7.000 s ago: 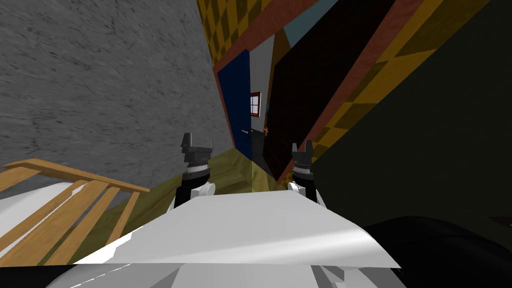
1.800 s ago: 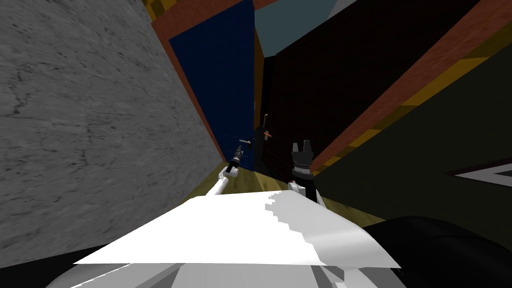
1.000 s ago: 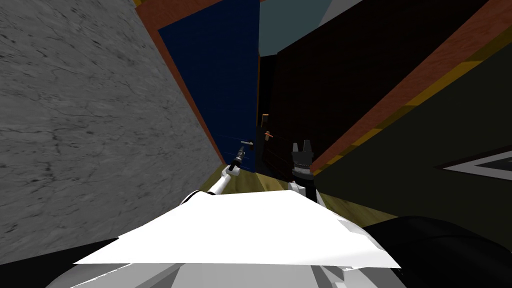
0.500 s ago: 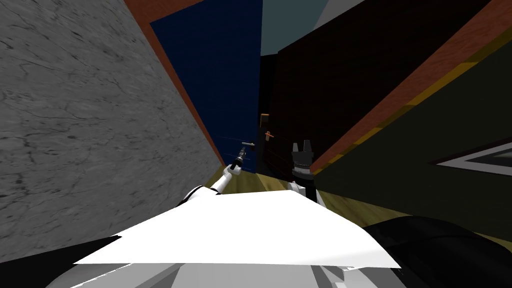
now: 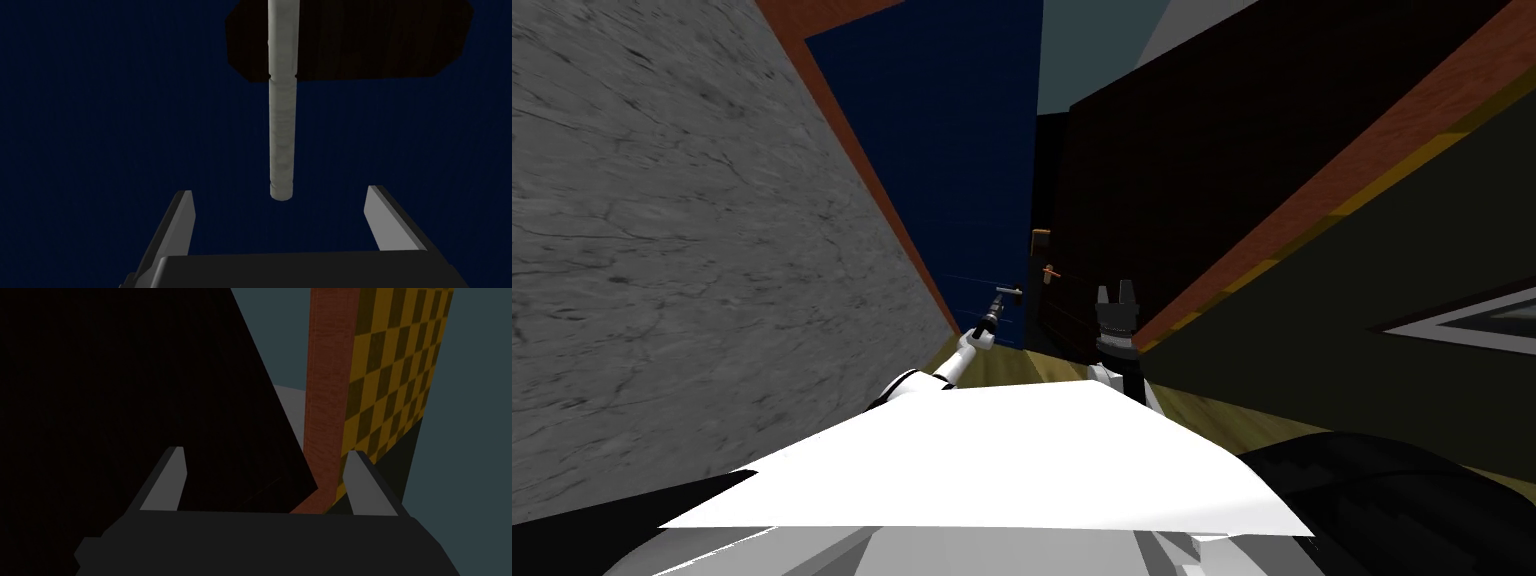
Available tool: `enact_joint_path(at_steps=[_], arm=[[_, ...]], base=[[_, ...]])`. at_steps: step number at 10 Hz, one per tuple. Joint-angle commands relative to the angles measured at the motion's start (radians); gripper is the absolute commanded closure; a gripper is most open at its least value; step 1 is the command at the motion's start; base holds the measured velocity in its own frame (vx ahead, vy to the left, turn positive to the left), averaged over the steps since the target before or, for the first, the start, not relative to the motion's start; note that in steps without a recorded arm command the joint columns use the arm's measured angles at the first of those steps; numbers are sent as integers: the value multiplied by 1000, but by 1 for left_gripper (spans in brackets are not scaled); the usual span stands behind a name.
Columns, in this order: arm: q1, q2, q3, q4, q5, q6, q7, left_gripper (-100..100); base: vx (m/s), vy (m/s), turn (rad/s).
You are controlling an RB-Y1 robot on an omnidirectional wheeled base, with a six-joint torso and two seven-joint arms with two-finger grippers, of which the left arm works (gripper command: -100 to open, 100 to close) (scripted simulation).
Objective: Push the door open
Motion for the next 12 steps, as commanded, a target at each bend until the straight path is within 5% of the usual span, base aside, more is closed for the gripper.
enact_joint_path(at_steps=[1,7,8,12], arm=[[-3,4,3,9,1,-6,0,-100],[-6,-2,14,17,4,-9,-4,-100],[-6,-2,14,17,4,-9,-4,100],[-6,-2,14,17,4,-9,-4,100]], base=[[194,-67,-20],[181,-52,-20],[-14,6,4],[-10,5,-7]])
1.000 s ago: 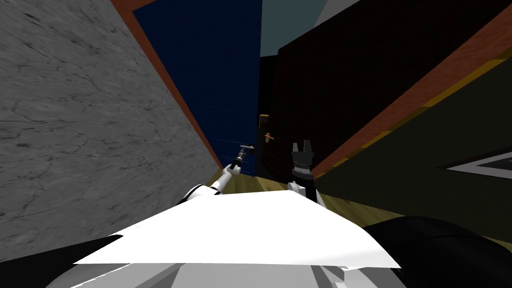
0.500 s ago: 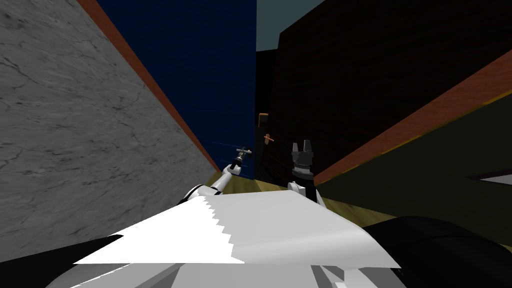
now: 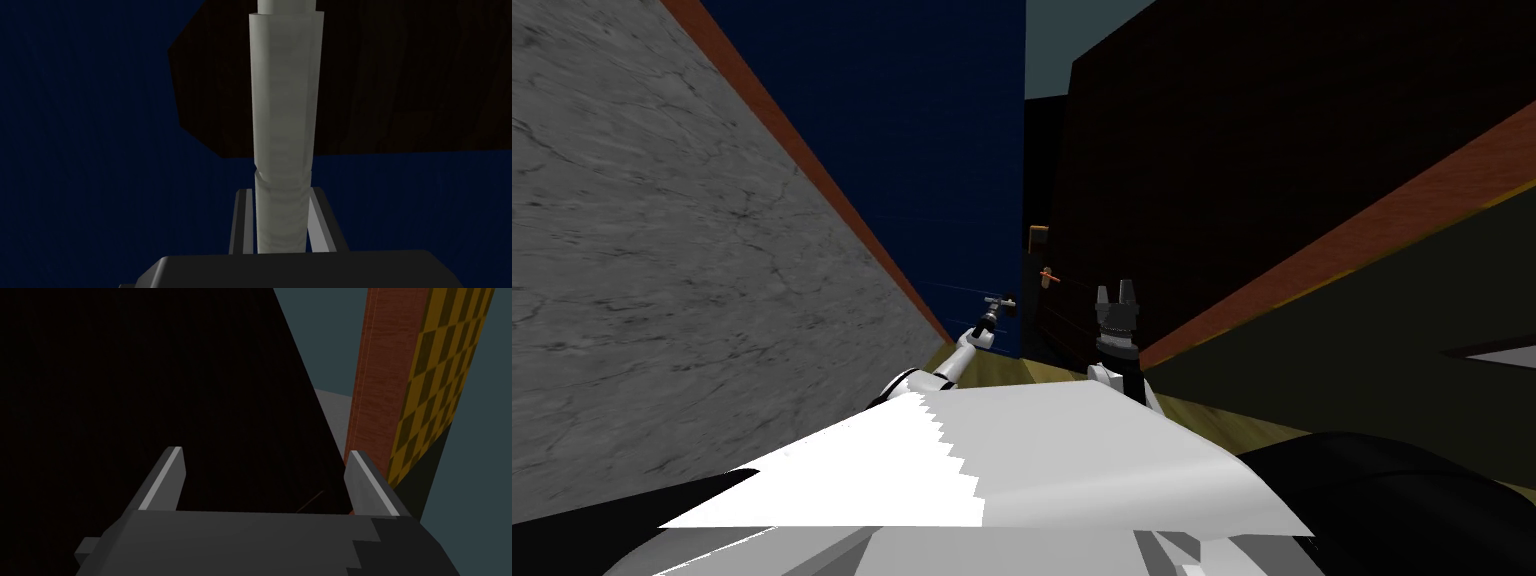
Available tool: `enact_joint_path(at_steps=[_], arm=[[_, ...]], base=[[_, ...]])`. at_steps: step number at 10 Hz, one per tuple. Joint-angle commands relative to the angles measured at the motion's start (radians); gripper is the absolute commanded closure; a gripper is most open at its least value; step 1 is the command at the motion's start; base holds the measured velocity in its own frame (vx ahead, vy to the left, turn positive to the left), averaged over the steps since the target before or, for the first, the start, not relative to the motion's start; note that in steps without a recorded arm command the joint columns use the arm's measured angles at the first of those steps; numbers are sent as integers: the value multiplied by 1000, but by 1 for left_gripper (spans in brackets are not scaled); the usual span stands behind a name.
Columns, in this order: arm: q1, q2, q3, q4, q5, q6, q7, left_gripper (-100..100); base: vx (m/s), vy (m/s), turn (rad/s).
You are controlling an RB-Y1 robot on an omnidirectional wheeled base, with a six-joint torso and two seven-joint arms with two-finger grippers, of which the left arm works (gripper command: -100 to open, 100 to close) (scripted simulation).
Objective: Push the door open
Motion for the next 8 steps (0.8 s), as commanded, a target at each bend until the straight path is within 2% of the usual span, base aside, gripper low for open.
enact_joint_path(at_steps=[1,2,3,5,6,8], arm=[[6,-1,-2,3,0,0,0,100],[-1,2,33,-4,1,-1,-16,100],[-1,3,49,-6,1,-2,-23,100],[-1,3,49,-6,1,-2,-23,100],[-2,5,89,-10,2,-4,-43,100],[-3,7,134,-16,3,-6,-66,100]], base=[[0,0,0],[35,-18,-132],[52,-21,-113],[31,-5,-7],[41,-16,-150],[75,-7,-146]])
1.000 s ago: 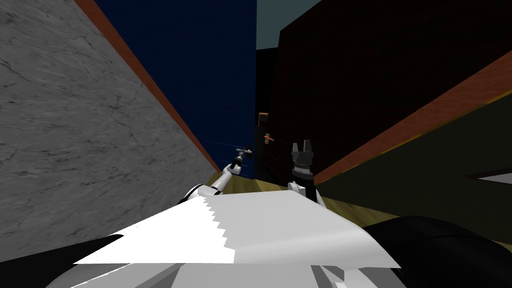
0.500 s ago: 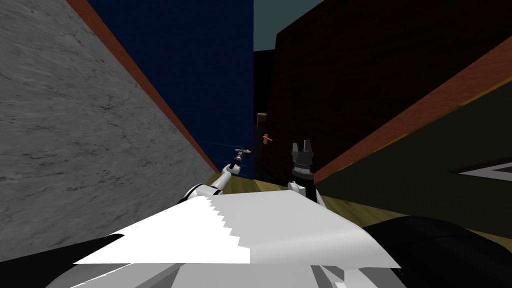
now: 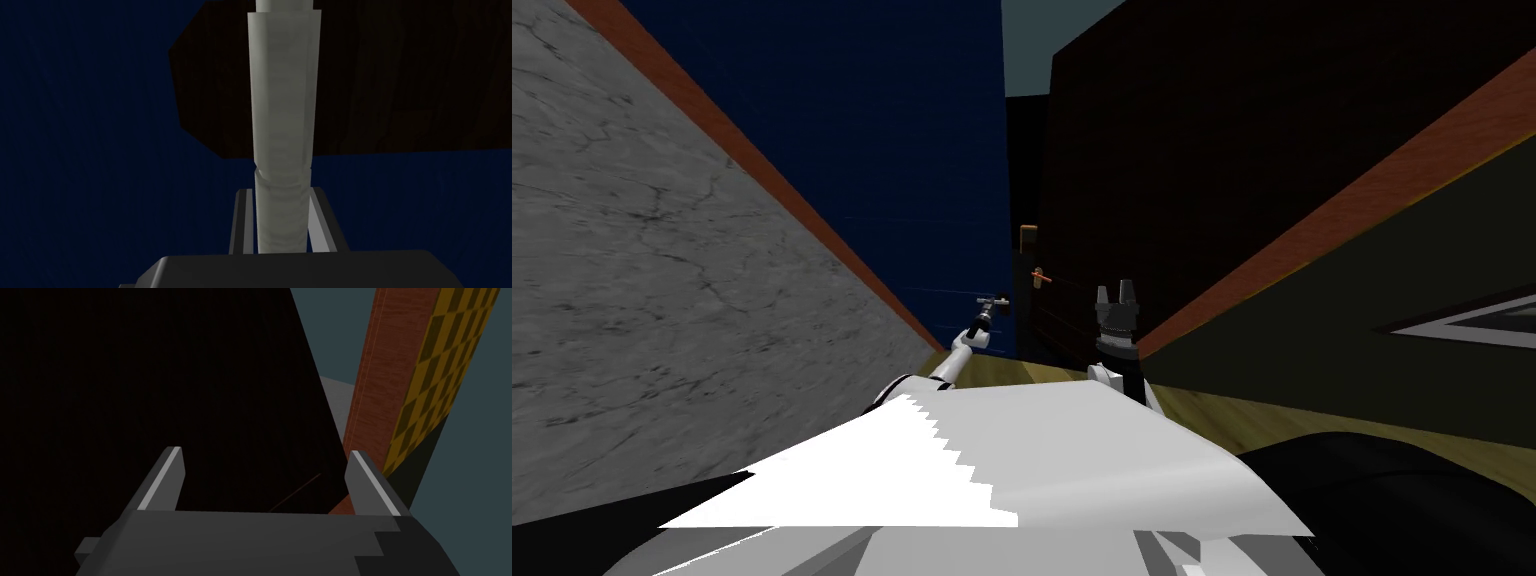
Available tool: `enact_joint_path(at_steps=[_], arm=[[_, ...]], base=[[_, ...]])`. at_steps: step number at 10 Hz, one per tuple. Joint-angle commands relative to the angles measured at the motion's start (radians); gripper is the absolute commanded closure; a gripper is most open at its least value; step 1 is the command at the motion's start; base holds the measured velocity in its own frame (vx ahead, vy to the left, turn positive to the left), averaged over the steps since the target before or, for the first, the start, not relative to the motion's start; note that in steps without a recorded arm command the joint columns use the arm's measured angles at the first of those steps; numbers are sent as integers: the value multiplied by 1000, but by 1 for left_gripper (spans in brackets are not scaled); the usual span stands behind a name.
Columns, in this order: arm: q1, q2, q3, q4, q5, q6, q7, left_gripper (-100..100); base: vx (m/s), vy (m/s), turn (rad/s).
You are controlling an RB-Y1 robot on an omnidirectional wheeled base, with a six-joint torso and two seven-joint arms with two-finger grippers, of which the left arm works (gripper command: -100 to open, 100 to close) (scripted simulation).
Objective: Push the door open
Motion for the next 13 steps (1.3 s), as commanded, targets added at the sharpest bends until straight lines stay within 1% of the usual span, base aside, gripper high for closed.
enact_joint_path(at_steps=[1,2,4,6,7,8,9,12,13], arm=[[-35,3,34,22,4,-21,-17,100],[-36,4,63,19,4,-23,-31,100],[-36,4,63,19,4,-23,-31,100],[-37,5,116,12,6,-25,-61,100],[-37,5,125,12,6,-25,-61,100],[-37,5,125,25,6,-25,-61,100],[-38,5,158,8,6,-27,-77,100],[-38,5,158,8,6,-27,-77,100],[-38,5,193,4,7,-28,-94,100]], base=[[60,-14,-36],[55,-12,-117],[34,-9,-18],[38,-10,-139],[53,-4,-53],[31,-5,-6],[37,-7,-83],[24,-3,-25],[32,-5,-97]])
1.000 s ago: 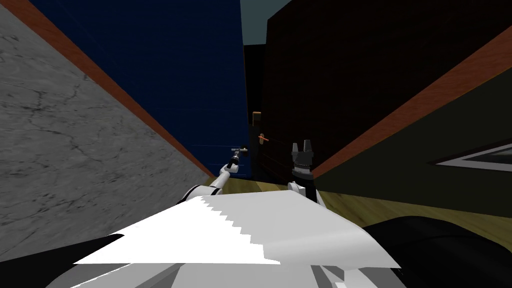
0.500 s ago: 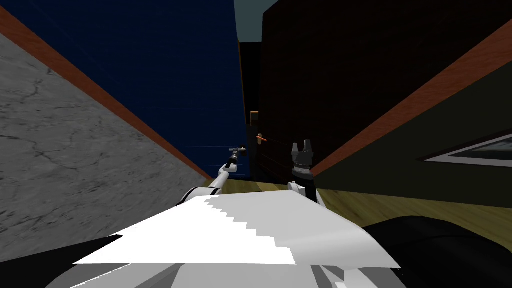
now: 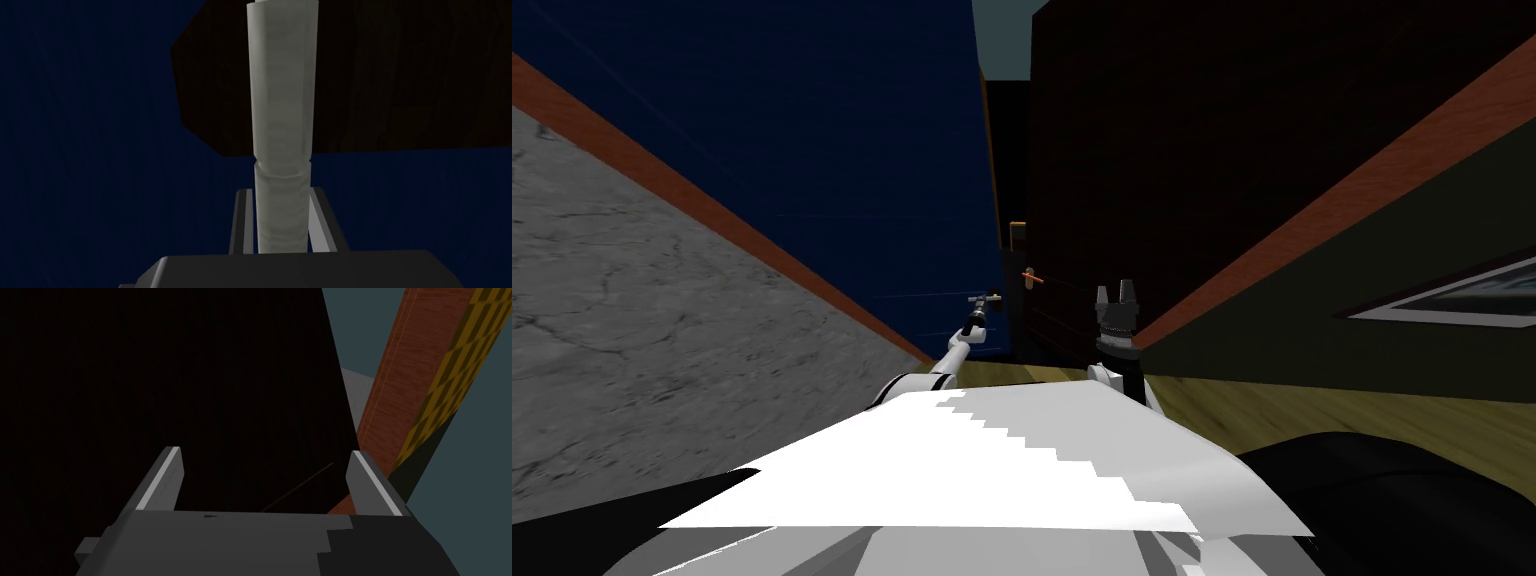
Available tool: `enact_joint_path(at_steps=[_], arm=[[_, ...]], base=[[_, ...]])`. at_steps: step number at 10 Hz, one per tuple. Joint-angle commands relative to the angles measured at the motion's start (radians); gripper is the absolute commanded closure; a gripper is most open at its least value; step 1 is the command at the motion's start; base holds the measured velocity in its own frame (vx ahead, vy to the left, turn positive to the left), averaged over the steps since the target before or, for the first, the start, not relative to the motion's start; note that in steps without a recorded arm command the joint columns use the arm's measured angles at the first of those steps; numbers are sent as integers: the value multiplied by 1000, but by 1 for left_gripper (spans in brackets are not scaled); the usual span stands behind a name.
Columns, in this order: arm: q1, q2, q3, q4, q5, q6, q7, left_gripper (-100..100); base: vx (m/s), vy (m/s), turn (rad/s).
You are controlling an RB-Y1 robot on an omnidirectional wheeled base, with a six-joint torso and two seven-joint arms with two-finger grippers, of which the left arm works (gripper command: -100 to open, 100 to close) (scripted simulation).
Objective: Push the door open
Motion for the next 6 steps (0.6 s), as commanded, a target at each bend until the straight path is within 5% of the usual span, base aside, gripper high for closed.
enact_joint_path(at_steps=[1,6], arm=[[-1,20,21,-31,2,-6,-5,100],[-2,19,95,-40,3,-9,-41,100]], base=[[35,-2,-69],[43,-1,-70]])
